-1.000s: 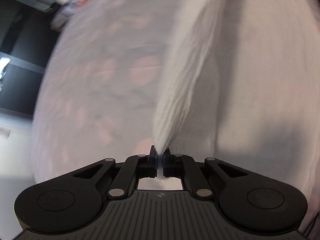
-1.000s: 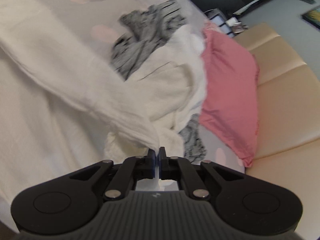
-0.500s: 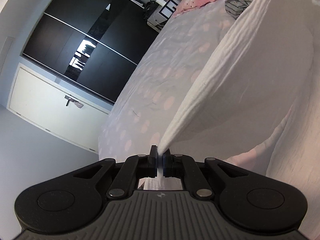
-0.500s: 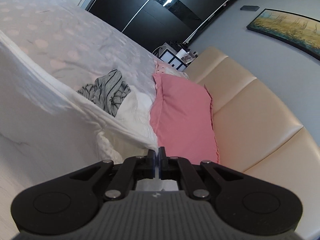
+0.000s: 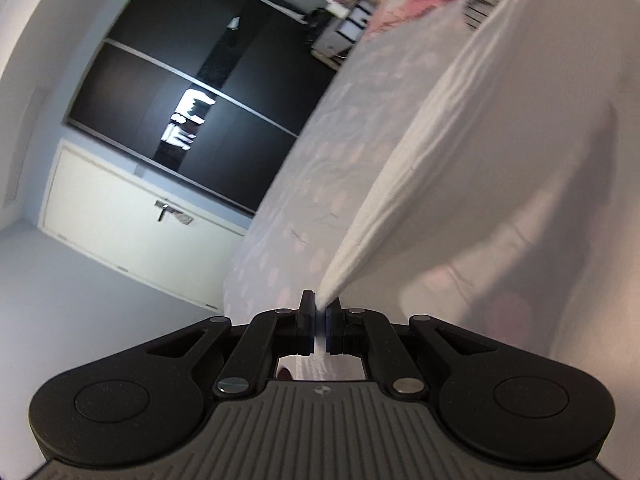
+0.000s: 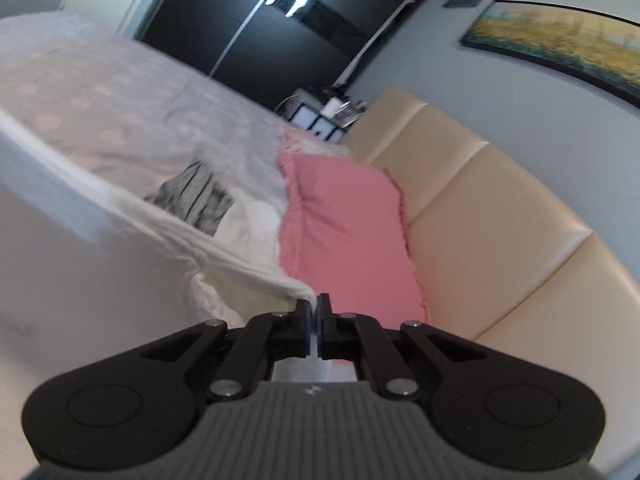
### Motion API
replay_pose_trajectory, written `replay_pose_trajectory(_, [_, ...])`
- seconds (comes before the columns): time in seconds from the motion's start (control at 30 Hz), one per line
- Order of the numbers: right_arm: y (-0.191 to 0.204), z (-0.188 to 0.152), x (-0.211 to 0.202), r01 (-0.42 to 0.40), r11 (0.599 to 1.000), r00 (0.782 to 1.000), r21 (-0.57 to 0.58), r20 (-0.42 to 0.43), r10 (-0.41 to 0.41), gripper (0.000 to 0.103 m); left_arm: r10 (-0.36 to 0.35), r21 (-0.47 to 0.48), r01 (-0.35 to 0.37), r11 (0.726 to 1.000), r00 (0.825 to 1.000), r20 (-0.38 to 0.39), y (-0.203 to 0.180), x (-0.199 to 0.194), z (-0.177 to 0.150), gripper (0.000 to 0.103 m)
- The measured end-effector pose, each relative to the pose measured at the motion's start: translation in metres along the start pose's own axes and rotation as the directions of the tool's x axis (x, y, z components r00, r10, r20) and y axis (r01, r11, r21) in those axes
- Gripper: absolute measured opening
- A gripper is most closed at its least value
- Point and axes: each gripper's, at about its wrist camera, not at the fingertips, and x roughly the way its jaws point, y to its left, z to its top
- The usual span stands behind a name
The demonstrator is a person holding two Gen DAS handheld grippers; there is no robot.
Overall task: Fold clothes
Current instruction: 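Lift the garment with the left gripper while the right gripper grasps another edge, then lay the white gauze garment down on the bed with both grippers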
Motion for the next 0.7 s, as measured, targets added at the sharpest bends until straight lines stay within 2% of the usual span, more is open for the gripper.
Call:
replay_pose_trajectory(0.17, [0.015, -0.048, -0.01, -0.093, 0.993, 0.991, -0.076, -0.103, 0.085, 0.003, -0.14, 0.089, 0.144, 0.986, 0.989, -0.044, -0.06, -0.014, -0.027, 0.003])
replay_pose_trajectory(0.33, [0.023, -0.091, -0.02, -0.166, 0.98, 0.967, -0.109, -0.211, 0.141, 0.003, -0.267, 0.133, 0.277, 0.951, 0.959, -0.091, -0.1, -0.027, -0.048, 0.003])
replay_pose_trajectory(0.5, [0.02, -0.117, -0.04, -0.177, 0.978, 0.953, -0.114, -0.268, 0.141, 0.003, -0.349, 0.155, 0.362, 0.919, 0.931, -0.105, -0.117, -0.046, -0.06, 0.003])
replay_pose_trajectory(0.7, [0.038, -0.153, -0.028, -0.242, 0.965, 0.907, -0.103, -0.376, 0.188, 0.003, -0.413, 0.226, 0.444, 0.867, 0.894, -0.172, -0.155, -0.048, -0.077, 0.003])
